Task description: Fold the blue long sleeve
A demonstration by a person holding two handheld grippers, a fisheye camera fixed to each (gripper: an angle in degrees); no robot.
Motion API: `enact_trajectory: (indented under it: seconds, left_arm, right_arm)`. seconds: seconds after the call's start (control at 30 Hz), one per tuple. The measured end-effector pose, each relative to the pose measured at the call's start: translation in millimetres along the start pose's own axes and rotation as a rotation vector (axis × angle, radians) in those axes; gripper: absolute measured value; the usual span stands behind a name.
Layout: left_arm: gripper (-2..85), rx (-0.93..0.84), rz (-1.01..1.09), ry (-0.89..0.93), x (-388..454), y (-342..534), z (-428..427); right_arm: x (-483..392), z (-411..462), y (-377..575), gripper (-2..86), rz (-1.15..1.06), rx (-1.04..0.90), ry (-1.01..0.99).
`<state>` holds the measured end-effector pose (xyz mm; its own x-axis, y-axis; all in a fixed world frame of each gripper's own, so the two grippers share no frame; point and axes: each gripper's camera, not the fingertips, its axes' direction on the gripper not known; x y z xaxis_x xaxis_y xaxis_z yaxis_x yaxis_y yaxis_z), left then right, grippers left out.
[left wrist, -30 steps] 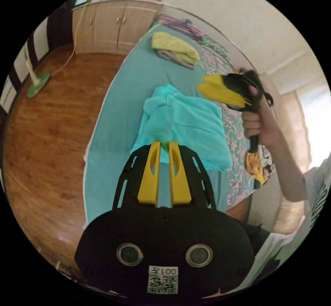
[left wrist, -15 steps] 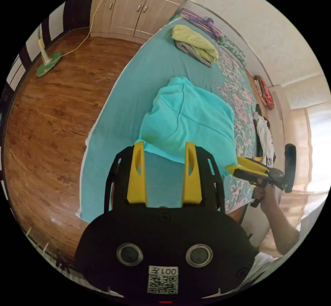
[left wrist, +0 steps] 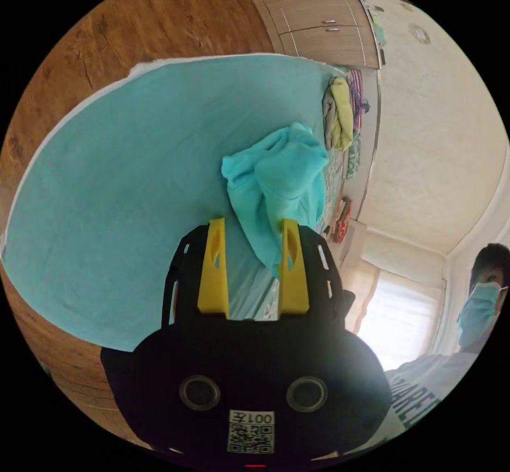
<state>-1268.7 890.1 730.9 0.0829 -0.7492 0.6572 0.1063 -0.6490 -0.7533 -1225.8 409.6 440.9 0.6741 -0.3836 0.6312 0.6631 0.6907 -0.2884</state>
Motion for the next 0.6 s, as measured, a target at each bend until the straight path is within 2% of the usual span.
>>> enact_trajectory:
  seconds: [0.17,0.33,0.4,0.5,0.6]
  left_arm:
    - [18.2,-0.04,-0.1,0.223,11.1,-3.7,-24.5]
    - [22.9,-0.038,-0.131,0.403,41.3,-1.8,-29.1]
    - [20.9,-0.01,-0.17,0.393,49.3,-0.6,-36.0]
    - [10.5,0.089,-0.325,0.433,47.1,9.5,-56.6]
    - [5.4,0.059,-0.336,0.456,58.6,25.1,-77.5]
  right_arm:
    - [-16.1,-34.3,-1.4,8.3,0.011,0.067,-0.069]
    - [-37.4,-41.8,5.0,7.5,-0.119,-0.027,0.101]
    - [-39.2,-46.4,10.5,7.4,-0.117,-0.029,0.088]
    - [-41.0,-66.1,18.2,7.2,-0.091,0.001,0.04]
    - [-44.3,-93.2,27.6,6.8,-0.091,0.024,-0.022]
